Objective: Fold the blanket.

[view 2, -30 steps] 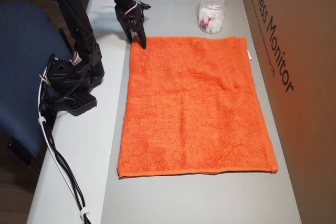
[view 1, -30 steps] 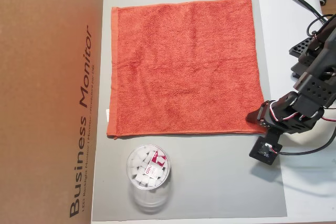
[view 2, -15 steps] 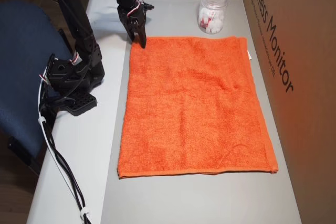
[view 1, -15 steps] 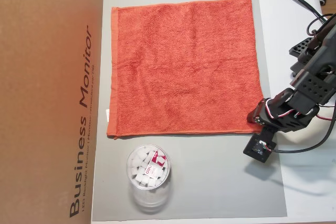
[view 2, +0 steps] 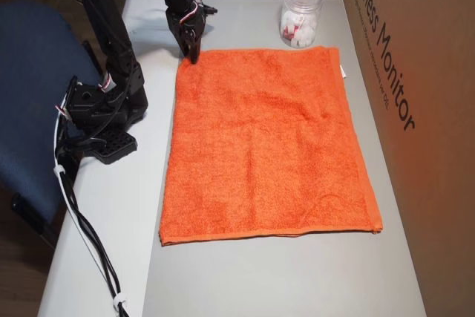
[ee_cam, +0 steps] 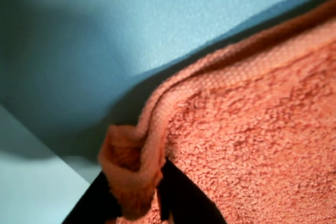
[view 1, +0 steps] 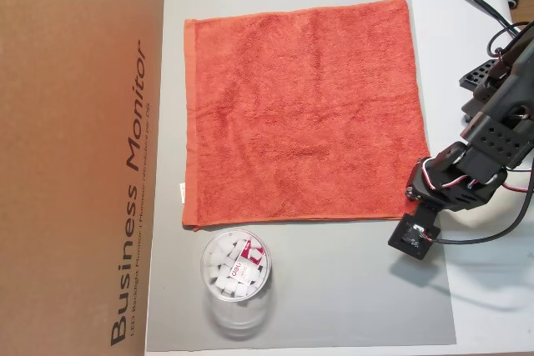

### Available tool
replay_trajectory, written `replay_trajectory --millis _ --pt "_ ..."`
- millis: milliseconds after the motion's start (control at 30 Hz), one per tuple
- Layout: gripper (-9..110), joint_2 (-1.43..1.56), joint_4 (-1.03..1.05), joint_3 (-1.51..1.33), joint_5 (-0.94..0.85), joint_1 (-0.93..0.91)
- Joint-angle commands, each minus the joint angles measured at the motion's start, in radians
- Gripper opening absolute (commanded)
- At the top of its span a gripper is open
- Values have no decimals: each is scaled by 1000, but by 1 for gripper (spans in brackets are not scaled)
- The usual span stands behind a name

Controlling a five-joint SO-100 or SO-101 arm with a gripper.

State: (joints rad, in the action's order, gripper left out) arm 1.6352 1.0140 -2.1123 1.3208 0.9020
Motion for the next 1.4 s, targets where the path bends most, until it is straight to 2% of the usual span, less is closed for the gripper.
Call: replay_trajectory --millis 0,233,633,967,1367 --pt "0 12 8 2 12 11" --pt "0 26 20 9 17 12" --pt "0 235 25 -11 17 5" --pt "0 445 199 -5 17 -2" --pt "0 687 350 -2 17 -153"
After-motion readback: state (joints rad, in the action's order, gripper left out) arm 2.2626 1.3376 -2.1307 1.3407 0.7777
